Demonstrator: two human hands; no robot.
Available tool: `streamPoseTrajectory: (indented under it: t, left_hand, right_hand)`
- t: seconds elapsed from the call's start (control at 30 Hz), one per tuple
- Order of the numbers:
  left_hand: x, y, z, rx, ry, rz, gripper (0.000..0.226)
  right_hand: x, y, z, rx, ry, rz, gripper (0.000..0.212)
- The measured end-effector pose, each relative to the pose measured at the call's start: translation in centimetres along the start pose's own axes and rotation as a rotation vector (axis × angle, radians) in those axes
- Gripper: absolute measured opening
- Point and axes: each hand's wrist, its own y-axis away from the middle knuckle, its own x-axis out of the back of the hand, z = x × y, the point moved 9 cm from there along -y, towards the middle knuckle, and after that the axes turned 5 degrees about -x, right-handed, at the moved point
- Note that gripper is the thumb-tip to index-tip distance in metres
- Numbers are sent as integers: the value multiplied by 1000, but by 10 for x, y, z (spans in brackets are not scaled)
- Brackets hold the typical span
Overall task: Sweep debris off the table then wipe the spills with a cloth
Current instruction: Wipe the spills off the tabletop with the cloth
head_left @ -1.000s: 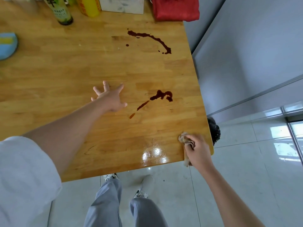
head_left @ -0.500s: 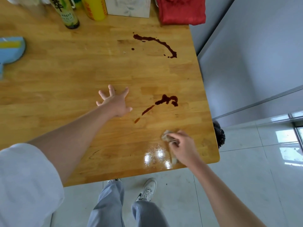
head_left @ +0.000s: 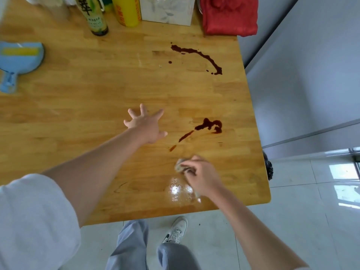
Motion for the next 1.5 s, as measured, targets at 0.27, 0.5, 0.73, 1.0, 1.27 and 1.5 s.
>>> streamPoseTrajectory:
  t: [0.27,0.5,0.73,1.0,1.27,1.5]
  left_hand:
    - [29,-1,-56,-168,73,154,51]
    - [15,8,-123,105,131,126,69]
    - [17,7,-120,117,107,71,72]
    - [20,11,-117,105,92,61,70]
    - [21,14,-117,110,125,46,72]
    - [21,15,-116,111,145,38,71]
  right_hand:
    - [48,-54,4,-301,-262,374,30]
    - [-18,-44,-38,-47,-87,-34,24]
    - [13,-95,-52,-211,-33,317,33]
    - [-23,-66,-77,58,15,17,32]
    - [-41,-108,-128,27,35,205,32]
    - [-45,-53,-77,72,109,-80,27]
